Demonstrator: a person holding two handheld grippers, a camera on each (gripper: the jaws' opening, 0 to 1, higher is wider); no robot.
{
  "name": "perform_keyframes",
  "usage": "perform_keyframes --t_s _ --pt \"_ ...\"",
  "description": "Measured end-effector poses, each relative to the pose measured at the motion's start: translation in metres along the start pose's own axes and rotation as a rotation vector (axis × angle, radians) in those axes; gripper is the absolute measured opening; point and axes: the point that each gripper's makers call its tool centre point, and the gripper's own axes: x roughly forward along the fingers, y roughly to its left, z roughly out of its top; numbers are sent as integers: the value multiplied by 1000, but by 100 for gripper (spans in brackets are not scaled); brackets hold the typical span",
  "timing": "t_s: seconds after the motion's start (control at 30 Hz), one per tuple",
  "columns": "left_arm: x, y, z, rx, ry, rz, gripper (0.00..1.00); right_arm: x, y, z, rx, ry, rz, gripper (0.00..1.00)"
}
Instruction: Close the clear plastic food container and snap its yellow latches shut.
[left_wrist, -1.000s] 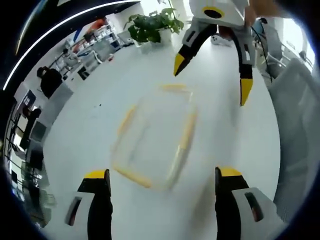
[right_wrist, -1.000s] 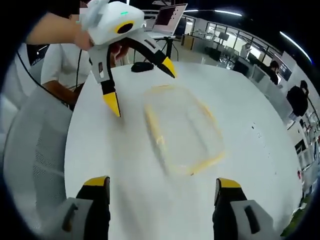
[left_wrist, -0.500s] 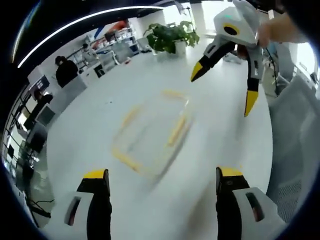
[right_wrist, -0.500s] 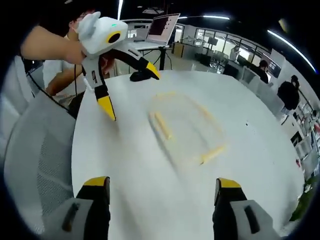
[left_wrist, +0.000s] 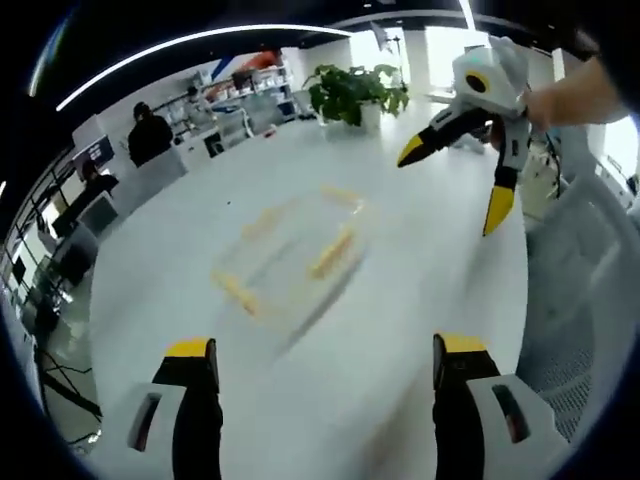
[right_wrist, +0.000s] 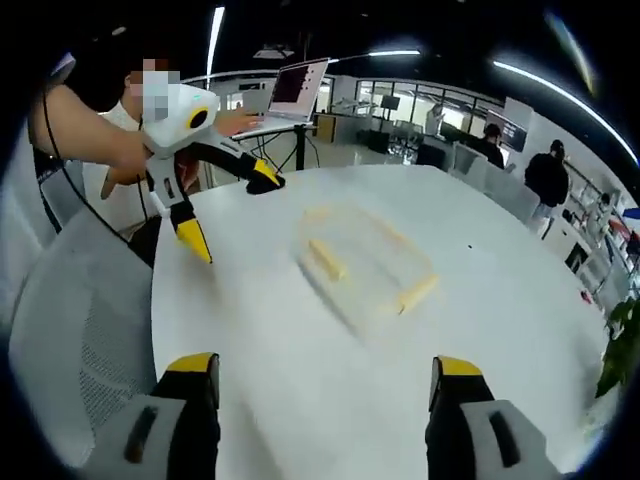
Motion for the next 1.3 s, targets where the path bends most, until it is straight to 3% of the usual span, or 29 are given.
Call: perform_keyframes --t_s 0.27,0.6,1.03,1.3 --pt "-14 -12 -15 -65 -14 19 89 -13 11 -6 15 -26 -6 89" --pt "-36 -21 -23 -128 -60 58 92 -31 22 -10 36 -77 -43 89" --pt "-50 -41 -20 -178 -135 88 92 -51 32 -25 97 -114 -107 89" --pt "-54 -38 -22 -212 -159 108 92 -55 41 -32 125 -130 -136 87"
